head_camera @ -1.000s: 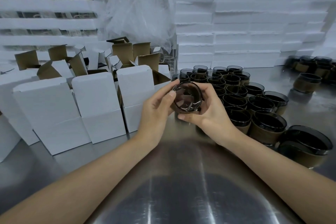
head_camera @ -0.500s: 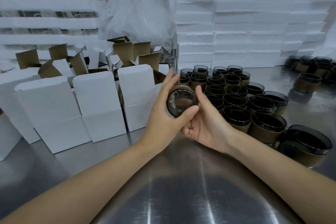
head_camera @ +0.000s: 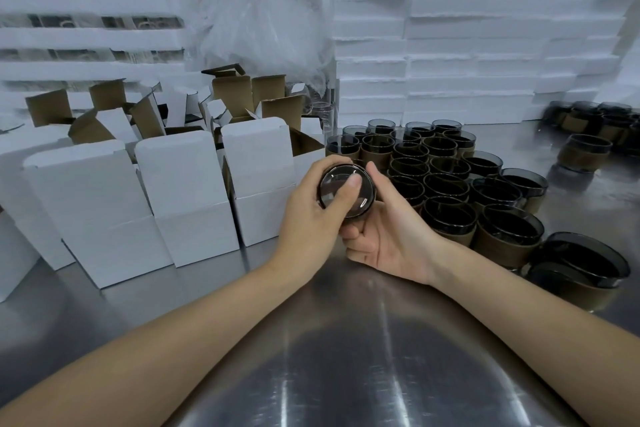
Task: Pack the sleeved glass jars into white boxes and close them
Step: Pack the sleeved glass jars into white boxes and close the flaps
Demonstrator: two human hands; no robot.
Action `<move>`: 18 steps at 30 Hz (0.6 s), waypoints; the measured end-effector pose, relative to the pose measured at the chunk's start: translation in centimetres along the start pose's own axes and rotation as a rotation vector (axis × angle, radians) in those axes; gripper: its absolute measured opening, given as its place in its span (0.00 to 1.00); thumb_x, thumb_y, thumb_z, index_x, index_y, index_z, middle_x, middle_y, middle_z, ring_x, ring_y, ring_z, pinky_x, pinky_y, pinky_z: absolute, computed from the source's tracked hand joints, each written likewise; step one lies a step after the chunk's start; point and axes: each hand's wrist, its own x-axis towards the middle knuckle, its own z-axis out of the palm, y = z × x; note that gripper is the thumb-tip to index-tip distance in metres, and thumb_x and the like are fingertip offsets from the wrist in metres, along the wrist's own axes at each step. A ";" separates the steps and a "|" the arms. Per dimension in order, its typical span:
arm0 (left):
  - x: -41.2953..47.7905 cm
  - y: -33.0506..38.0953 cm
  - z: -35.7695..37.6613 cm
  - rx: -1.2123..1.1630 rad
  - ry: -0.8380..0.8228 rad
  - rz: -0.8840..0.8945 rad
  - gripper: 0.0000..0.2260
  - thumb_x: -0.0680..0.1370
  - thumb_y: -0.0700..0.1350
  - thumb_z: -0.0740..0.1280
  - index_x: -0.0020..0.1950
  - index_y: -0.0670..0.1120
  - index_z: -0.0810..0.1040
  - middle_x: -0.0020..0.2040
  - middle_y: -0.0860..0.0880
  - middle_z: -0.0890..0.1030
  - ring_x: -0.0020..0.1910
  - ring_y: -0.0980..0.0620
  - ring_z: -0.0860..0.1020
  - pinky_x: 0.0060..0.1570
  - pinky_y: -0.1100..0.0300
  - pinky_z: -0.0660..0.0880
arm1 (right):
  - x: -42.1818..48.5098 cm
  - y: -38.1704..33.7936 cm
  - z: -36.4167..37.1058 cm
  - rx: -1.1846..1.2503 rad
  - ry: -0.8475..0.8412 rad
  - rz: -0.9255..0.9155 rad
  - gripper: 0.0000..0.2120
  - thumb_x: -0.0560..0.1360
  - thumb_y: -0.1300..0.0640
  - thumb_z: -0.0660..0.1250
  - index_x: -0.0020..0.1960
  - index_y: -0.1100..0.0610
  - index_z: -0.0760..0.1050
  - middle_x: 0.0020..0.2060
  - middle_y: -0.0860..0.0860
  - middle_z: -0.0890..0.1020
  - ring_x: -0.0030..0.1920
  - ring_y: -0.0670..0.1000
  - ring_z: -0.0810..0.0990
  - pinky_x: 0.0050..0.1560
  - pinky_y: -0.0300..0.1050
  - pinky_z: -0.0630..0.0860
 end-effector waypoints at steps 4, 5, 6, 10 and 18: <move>0.1 0.0 0.0 -0.007 0.026 0.020 0.09 0.82 0.45 0.61 0.58 0.49 0.78 0.52 0.56 0.81 0.55 0.60 0.78 0.52 0.68 0.74 | 0.0 0.1 -0.1 -0.015 -0.011 -0.002 0.31 0.72 0.29 0.57 0.56 0.57 0.71 0.28 0.52 0.72 0.24 0.47 0.66 0.29 0.38 0.65; 0.1 0.0 0.0 -0.013 0.032 0.022 0.10 0.82 0.45 0.59 0.58 0.48 0.78 0.52 0.56 0.81 0.55 0.60 0.78 0.51 0.68 0.74 | 0.0 0.2 -0.1 -0.016 -0.016 -0.003 0.31 0.72 0.29 0.57 0.53 0.57 0.72 0.28 0.52 0.72 0.24 0.47 0.66 0.29 0.38 0.66; 0.1 0.0 0.0 -0.019 0.035 0.021 0.11 0.83 0.46 0.57 0.58 0.48 0.78 0.52 0.55 0.81 0.55 0.60 0.78 0.51 0.68 0.74 | 0.0 0.2 -0.1 -0.016 -0.023 -0.006 0.30 0.73 0.29 0.57 0.50 0.57 0.74 0.28 0.52 0.73 0.24 0.47 0.66 0.29 0.38 0.66; 0.2 0.0 0.0 -0.017 0.036 -0.018 0.20 0.81 0.55 0.49 0.57 0.50 0.78 0.53 0.53 0.82 0.55 0.59 0.78 0.54 0.64 0.75 | -0.1 0.0 -0.2 0.013 -0.042 0.000 0.28 0.74 0.31 0.57 0.42 0.56 0.78 0.28 0.53 0.73 0.24 0.47 0.66 0.29 0.38 0.68; 0.4 -0.5 -0.9 0.045 -0.044 -0.035 0.16 0.71 0.52 0.73 0.56 0.51 0.76 0.50 0.59 0.80 0.53 0.61 0.78 0.53 0.65 0.75 | 0.3 0.3 -0.3 0.102 -0.075 0.013 0.24 0.74 0.36 0.64 0.48 0.57 0.81 0.33 0.56 0.76 0.28 0.48 0.72 0.31 0.38 0.69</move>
